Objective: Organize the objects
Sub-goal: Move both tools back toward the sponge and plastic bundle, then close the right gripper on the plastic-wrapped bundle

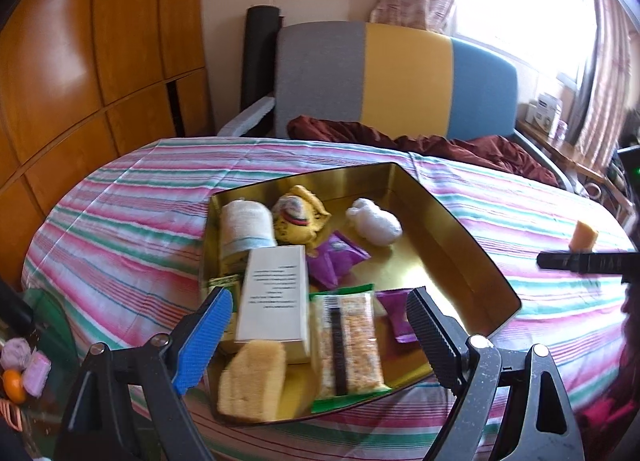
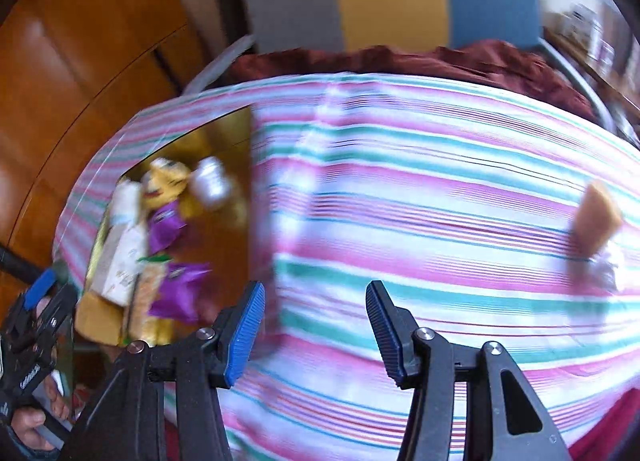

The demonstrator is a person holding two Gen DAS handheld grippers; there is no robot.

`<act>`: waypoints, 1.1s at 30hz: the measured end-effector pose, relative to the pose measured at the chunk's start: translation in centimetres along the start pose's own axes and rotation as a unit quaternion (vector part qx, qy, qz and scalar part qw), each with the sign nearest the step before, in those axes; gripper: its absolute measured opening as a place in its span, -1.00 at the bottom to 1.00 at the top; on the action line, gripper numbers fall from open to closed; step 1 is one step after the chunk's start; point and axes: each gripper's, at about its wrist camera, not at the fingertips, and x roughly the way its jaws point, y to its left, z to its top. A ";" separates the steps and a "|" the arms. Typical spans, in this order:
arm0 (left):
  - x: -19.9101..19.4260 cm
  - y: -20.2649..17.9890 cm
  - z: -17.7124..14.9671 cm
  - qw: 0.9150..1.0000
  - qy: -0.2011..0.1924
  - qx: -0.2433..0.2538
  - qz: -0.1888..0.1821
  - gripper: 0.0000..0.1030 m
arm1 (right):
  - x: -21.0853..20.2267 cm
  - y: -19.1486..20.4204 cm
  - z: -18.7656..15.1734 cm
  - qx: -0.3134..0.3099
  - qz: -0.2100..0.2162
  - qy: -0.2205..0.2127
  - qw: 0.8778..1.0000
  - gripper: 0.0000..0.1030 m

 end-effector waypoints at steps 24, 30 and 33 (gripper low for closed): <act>1.8 -10.9 1.9 0.992 0.007 0.109 -0.065 0.76 | -4.2 -24.4 0.2 0.305 -0.094 -0.091 0.943 0.07; 2.6 -12.5 1.9 0.990 0.016 0.119 -0.073 0.76 | -4.4 -25.3 -0.1 0.332 -0.073 -0.096 0.935 0.10; 2.7 -13.1 2.1 0.989 0.017 0.124 -0.076 0.76 | -4.1 -25.4 -0.1 0.335 -0.073 -0.090 0.935 0.15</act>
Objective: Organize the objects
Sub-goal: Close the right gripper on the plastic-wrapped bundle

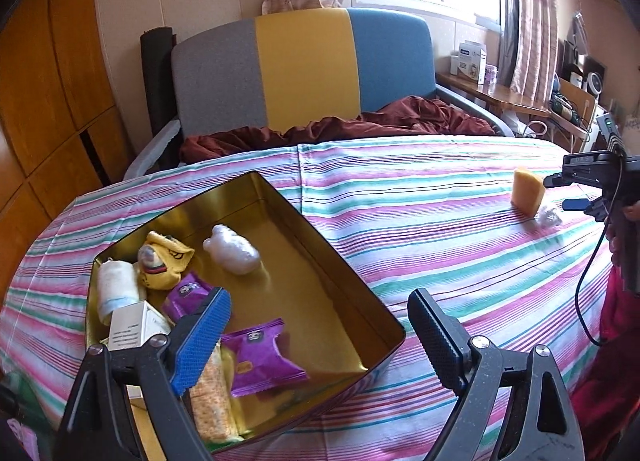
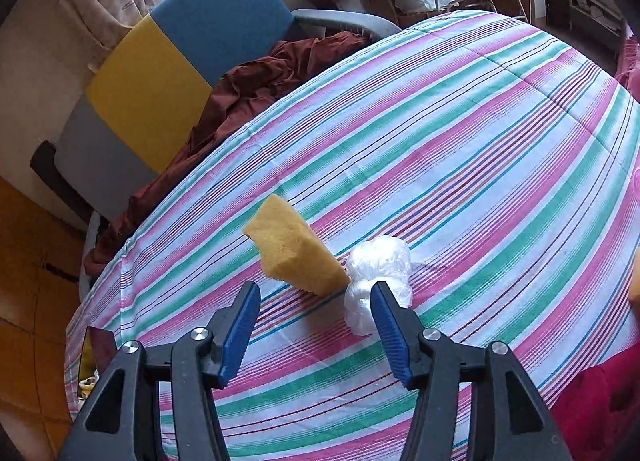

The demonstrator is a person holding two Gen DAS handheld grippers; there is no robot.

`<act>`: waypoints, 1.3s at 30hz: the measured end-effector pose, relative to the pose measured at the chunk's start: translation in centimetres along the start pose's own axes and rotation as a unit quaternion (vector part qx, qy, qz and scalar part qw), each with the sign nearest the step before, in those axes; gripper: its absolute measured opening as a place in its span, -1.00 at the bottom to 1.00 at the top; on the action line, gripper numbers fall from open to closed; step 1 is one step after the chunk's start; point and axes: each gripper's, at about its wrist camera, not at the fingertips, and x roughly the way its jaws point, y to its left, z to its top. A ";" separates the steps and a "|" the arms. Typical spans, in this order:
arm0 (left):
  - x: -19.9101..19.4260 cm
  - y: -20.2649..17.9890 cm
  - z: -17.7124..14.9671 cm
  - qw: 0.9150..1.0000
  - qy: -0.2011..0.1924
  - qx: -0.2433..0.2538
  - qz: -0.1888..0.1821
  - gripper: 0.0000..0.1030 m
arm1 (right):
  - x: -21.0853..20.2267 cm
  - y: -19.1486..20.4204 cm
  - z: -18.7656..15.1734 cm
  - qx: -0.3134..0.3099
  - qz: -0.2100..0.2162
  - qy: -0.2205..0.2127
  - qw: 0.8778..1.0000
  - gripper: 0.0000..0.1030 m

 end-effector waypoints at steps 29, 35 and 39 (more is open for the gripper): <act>3.3 -6.8 3.1 0.998 0.014 0.053 -0.044 0.79 | 0.6 -0.9 -0.4 0.015 0.022 0.032 0.999 0.17; 4.5 -8.2 3.7 0.996 0.024 0.048 -0.065 0.79 | 0.7 -2.1 0.0 0.047 0.020 0.029 0.998 0.33; 5.0 -9.1 3.7 0.995 0.028 0.053 -0.076 0.79 | 1.6 -2.2 0.0 0.048 0.007 0.046 0.998 0.45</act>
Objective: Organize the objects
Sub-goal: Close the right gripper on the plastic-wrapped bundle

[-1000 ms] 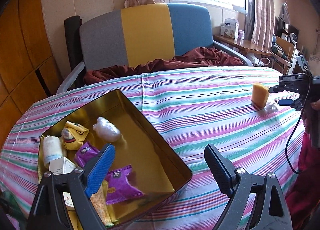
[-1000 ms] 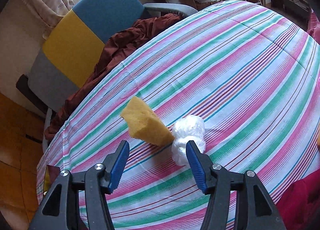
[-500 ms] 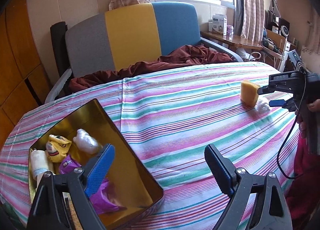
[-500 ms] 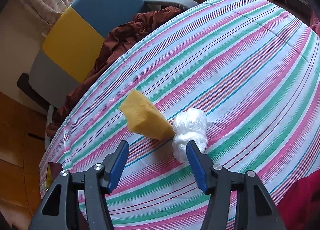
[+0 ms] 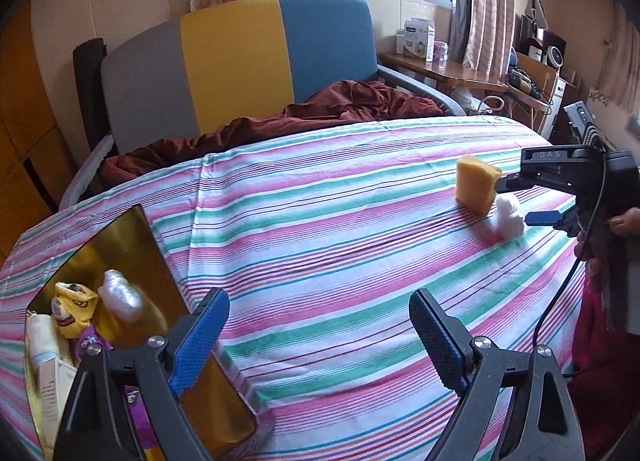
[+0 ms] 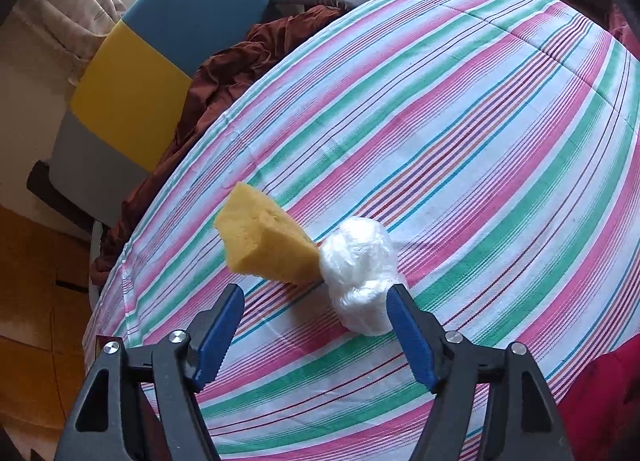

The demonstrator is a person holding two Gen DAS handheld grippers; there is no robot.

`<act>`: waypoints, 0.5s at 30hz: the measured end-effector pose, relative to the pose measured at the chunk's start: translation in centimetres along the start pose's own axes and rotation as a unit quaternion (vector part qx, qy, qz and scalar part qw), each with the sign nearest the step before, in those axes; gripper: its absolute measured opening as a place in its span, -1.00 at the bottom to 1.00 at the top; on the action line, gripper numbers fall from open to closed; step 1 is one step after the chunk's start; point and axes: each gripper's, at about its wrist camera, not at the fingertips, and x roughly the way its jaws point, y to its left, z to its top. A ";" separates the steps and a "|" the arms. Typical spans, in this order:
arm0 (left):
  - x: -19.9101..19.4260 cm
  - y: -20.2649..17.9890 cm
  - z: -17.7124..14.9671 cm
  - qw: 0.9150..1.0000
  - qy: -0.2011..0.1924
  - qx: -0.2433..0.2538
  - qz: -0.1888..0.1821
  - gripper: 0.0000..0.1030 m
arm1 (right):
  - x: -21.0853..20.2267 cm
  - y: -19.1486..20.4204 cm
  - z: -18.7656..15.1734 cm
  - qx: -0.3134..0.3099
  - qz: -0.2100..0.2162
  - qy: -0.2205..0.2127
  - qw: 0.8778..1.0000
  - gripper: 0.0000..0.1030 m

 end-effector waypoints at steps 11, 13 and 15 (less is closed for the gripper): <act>1.2 -0.9 0.4 1.000 0.011 0.000 -0.029 0.79 | 1.0 -0.7 0.5 0.002 -0.074 -0.002 0.997 0.45; 1.4 -1.0 0.5 0.999 0.013 -0.003 -0.035 0.79 | 1.6 -0.5 0.5 -0.005 -0.085 0.008 0.996 0.45; 1.6 -1.1 0.7 0.999 0.018 -0.009 -0.043 0.79 | 2.3 -0.1 0.6 -0.020 -0.103 0.014 0.994 0.40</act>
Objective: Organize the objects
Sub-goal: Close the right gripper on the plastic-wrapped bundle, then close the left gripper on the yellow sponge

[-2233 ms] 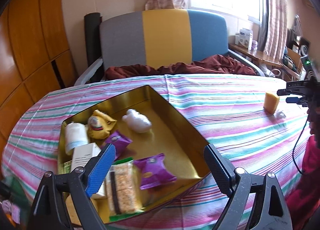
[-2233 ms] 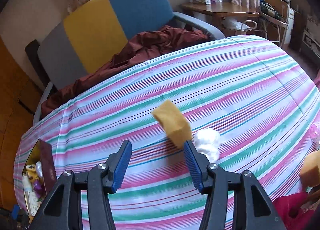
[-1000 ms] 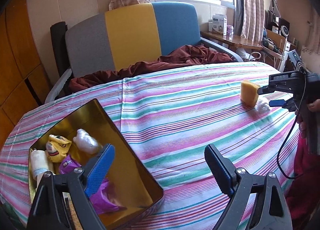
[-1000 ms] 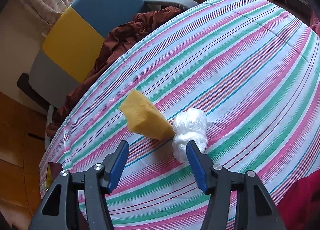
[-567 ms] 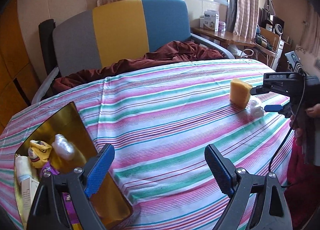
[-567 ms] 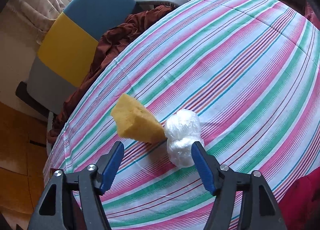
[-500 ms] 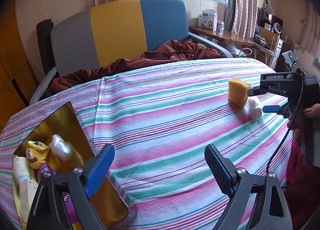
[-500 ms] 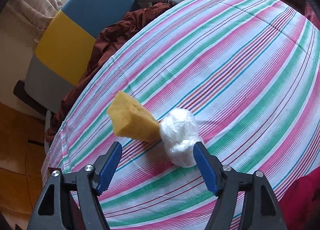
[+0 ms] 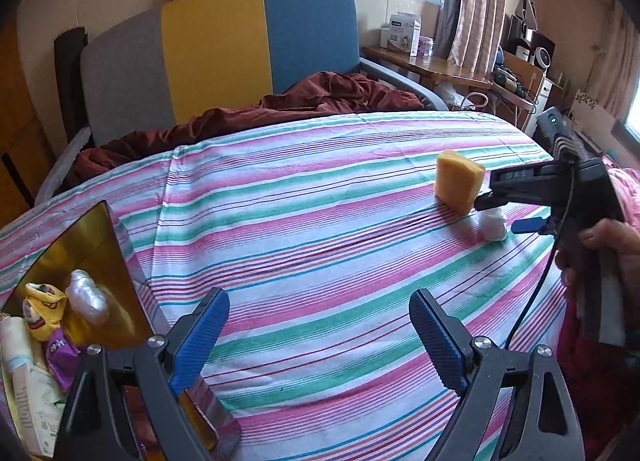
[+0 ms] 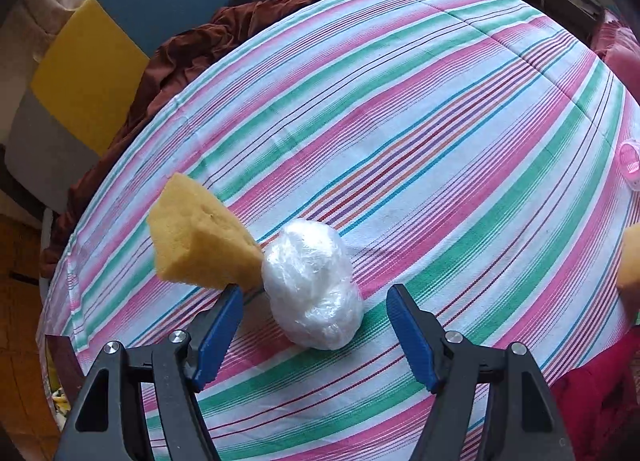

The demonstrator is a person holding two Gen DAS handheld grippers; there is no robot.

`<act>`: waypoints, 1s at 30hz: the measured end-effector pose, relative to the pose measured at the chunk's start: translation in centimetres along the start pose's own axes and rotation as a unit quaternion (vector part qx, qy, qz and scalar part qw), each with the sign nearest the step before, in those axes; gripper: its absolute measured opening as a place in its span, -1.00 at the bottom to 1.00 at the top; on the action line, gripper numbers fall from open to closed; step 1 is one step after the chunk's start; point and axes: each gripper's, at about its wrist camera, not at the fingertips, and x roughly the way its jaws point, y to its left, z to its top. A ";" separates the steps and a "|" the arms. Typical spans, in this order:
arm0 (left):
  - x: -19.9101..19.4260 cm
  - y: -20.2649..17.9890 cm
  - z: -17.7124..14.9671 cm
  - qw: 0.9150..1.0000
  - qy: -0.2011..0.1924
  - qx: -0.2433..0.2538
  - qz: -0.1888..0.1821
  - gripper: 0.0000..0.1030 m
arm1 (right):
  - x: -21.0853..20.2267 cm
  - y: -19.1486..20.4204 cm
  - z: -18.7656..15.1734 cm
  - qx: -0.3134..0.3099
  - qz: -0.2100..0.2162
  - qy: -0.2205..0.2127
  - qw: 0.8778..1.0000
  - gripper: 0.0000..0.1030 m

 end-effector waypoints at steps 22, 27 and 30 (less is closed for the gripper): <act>6.3 -5.8 5.9 0.995 0.029 0.053 -0.077 0.67 | -3.5 -3.7 -0.3 0.098 0.081 -0.063 0.990 -0.25; 8.7 -8.5 7.3 0.989 0.021 0.109 -0.095 0.79 | -3.6 -3.8 -0.3 0.102 0.108 -0.056 0.987 -0.25; 9.9 -9.9 8.2 0.985 0.018 0.132 -0.106 0.82 | -3.5 -4.2 -0.3 0.109 0.124 -0.053 0.985 -0.25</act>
